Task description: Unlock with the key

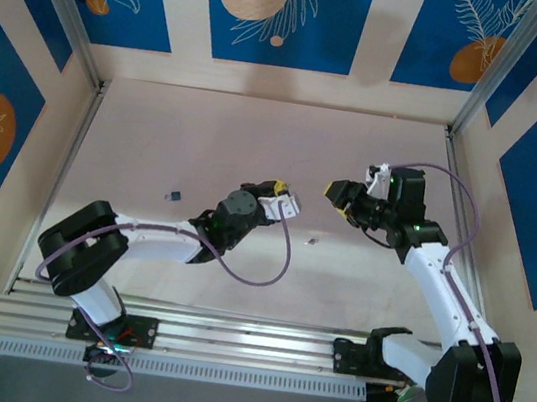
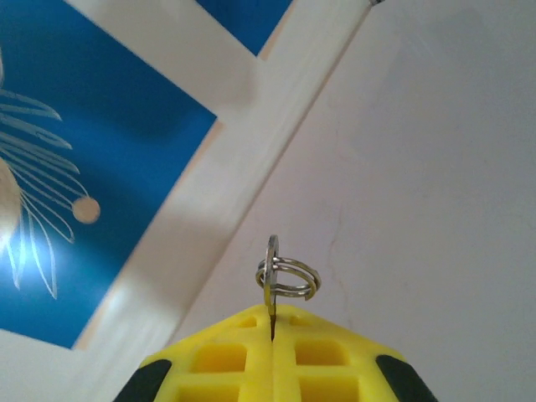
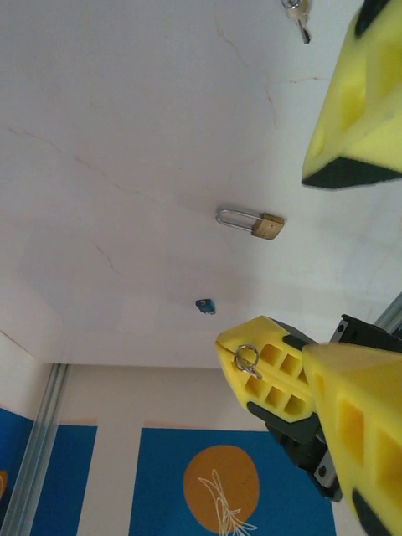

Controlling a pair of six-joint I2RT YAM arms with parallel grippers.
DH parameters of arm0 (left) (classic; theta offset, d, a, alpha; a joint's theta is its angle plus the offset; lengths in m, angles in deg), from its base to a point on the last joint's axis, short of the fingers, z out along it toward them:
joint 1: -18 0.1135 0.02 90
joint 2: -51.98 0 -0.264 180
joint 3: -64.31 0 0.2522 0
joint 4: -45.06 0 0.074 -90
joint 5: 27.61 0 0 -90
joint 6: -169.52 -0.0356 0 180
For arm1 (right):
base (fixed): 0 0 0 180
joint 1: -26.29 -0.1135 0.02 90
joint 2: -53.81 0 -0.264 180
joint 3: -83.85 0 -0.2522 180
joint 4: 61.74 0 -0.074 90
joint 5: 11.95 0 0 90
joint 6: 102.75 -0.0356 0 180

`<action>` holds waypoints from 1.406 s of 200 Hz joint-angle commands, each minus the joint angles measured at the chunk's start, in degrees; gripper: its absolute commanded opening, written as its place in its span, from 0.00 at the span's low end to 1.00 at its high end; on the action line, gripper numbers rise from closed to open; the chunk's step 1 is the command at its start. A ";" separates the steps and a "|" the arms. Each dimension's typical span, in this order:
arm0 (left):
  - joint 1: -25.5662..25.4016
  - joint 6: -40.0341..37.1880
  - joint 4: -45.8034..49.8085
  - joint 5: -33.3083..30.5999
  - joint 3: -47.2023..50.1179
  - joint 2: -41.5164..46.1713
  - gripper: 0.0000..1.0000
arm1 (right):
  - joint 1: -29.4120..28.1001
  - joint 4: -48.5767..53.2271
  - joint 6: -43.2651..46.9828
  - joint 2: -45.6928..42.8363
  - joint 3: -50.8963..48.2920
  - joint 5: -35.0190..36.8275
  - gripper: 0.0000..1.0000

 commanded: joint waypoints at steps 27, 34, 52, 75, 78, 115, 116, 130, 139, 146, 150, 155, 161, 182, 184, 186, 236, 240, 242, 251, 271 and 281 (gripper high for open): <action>-2.65 -9.96 -14.60 -4.19 1.85 -4.25 0.00 | 4.27 -7.31 -2.54 -4.43 -6.84 -0.79 0.62; -3.04 -11.30 -16.20 -4.62 2.02 -4.77 0.00 | 5.47 -8.07 -2.67 -4.08 -6.87 -3.51 0.62; -4.00 -14.68 -21.02 -5.32 2.39 -6.22 0.00 | 6.36 -13.44 -2.55 -4.06 -8.20 -8.45 0.62; -4.85 -18.87 -25.09 -5.40 2.57 -7.95 0.00 | 6.11 -17.10 -0.97 -3.28 -7.96 -12.96 0.60; -4.98 -19.40 -25.46 -5.34 2.57 -8.16 0.00 | 6.07 -17.79 -1.01 -3.14 -8.02 -13.71 0.59; -6.49 -26.85 -30.38 -4.23 3.57 -10.03 0.00 | 5.67 -23.74 -0.68 0.52 -7.94 -20.19 0.50; -6.56 -27.14 -30.44 -4.17 3.59 -10.10 0.00 | 5.60 -23.80 -0.64 0.65 -7.90 -20.33 0.50; -7.18 -30.86 -30.96 -3.25 3.80 -10.75 0.00 | 5.30 -24.92 0.00 2.27 -7.98 -21.28 0.49; -7.27 -32.78 -31.69 -2.85 3.88 -11.40 0.00 | 5.08 -25.30 0.49 3.22 -8.08 -21.63 0.48; -7.33 -34.71 -31.80 -2.44 4.02 -11.85 0.00 | 4.79 -25.52 1.02 3.90 -7.98 -21.95 0.48; -7.35 -35.81 -31.90 -2.28 4.06 -12.13 0.00 | 4.74 -25.53 1.27 4.22 -7.93 -22.13 0.49; -7.42 -36.95 -32.70 -2.32 4.00 -12.68 0.00 | 4.49 -25.46 1.43 4.58 -7.88 -22.18 0.49; -7.50 -38.27 -33.67 -2.40 3.90 -13.35 0.00 | 4.26 -25.41 1.89 5.00 -7.85 -22.42 0.49; -7.59 -42.79 -36.07 -2.66 3.72 -15.30 0.00 | 3.37 -24.81 3.46 6.30 -7.29 -23.89 0.50; -7.64 -42.98 -36.18 -2.70 3.65 -15.41 0.00 | 3.26 -24.71 3.63 6.38 -7.33 -23.94 0.50; -7.60 -43.09 -36.12 -2.71 3.69 -15.43 0.00 | 3.14 -24.60 3.63 6.40 -7.28 -23.91 0.51; -7.81 -45.34 -36.16 -2.76 3.29 -15.62 0.00 | 2.51 -22.92 5.30 8.51 -7.85 -22.82 0.54; -7.85 -45.43 -36.21 -2.73 3.19 -15.62 0.00 | 2.32 -23.17 5.22 8.87 -7.91 -22.99 0.54; -7.79 -45.44 -36.17 -2.78 3.18 -15.57 0.00 | 2.29 -23.29 5.15 9.04 -7.93 -23.01 0.54; -7.78 -45.53 -36.17 -2.70 3.02 -15.62 0.00 | 1.91 -24.16 4.85 9.69 -8.12 -23.55 0.54; -7.85 -45.74 -36.21 -2.61 3.01 -15.53 0.00 | 1.59 -26.32 2.77 11.05 -8.42 -24.88 0.54; -7.69 -46.08 -36.21 -2.71 2.83 -15.61 0.00 | 1.60 -27.71 1.38 11.49 -9.01 -25.46 0.54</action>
